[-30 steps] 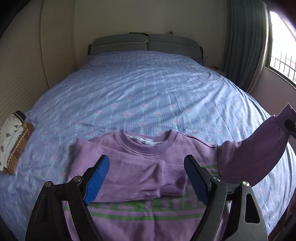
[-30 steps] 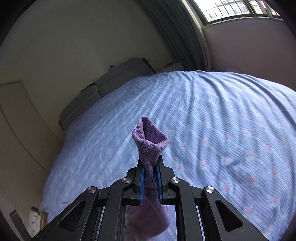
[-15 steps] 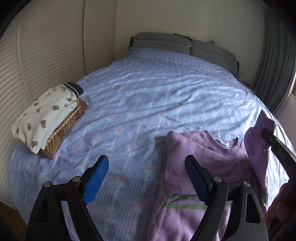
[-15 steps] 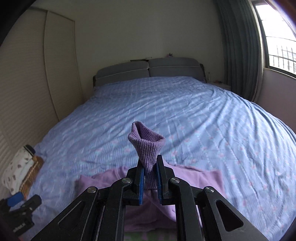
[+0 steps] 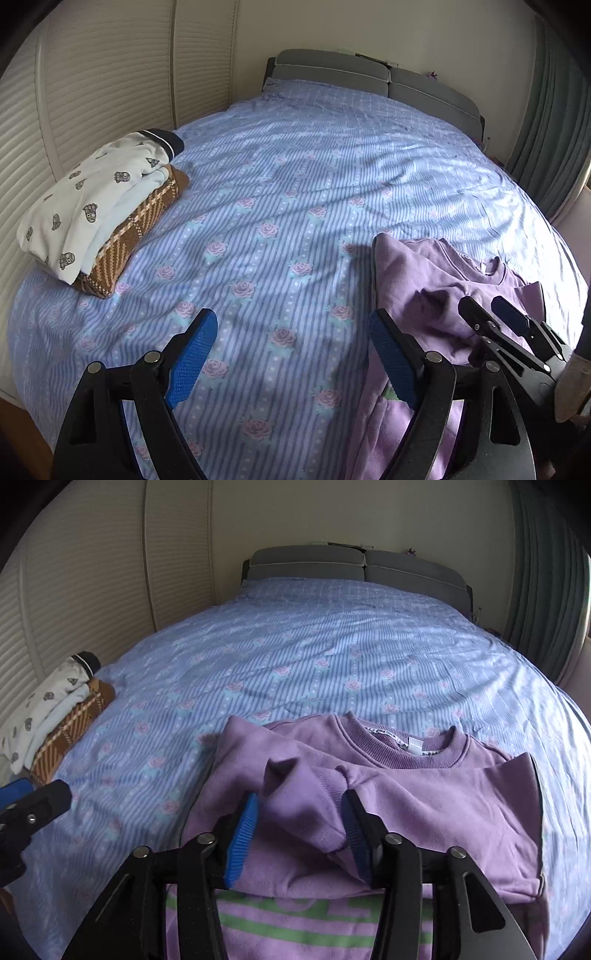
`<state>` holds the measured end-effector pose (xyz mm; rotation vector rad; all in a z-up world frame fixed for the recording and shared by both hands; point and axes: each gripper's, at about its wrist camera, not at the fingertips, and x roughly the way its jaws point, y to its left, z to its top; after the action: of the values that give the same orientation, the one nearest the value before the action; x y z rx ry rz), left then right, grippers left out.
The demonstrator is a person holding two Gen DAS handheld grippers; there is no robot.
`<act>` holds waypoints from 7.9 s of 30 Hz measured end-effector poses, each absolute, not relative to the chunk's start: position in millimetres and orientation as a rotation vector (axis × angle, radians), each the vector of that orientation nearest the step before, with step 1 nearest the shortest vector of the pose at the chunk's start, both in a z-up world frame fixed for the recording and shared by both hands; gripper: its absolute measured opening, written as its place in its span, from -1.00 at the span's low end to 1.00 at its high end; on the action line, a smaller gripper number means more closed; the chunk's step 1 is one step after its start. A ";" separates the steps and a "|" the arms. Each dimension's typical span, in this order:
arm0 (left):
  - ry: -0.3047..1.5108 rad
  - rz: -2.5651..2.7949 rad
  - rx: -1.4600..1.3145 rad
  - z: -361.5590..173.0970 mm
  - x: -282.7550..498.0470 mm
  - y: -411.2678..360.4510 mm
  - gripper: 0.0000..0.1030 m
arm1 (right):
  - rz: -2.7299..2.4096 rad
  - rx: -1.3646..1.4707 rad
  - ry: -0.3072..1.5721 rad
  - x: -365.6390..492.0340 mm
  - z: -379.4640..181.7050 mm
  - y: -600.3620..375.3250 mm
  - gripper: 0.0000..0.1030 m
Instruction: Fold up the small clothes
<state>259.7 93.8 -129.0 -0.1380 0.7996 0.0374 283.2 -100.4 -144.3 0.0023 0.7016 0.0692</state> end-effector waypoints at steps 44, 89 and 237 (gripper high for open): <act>0.899 -0.045 0.043 -201.3 302.5 -28.1 0.77 | -0.394 0.119 0.882 245.2 -201.1 -326.9 0.43; 0.917 -0.060 0.003 -205.4 296.2 -32.1 0.74 | -0.367 0.190 0.927 227.8 -196.8 -351.3 0.34; 0.743 -0.126 -0.192 -163.2 316.9 -6.9 -0.13 | -0.081 0.526 0.751 275.6 -183.8 -352.1 -0.40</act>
<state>316.9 -6.9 -163.2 -0.1916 0.7427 -0.1256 275.6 -352.1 -183.8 0.5264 0.7506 -0.0806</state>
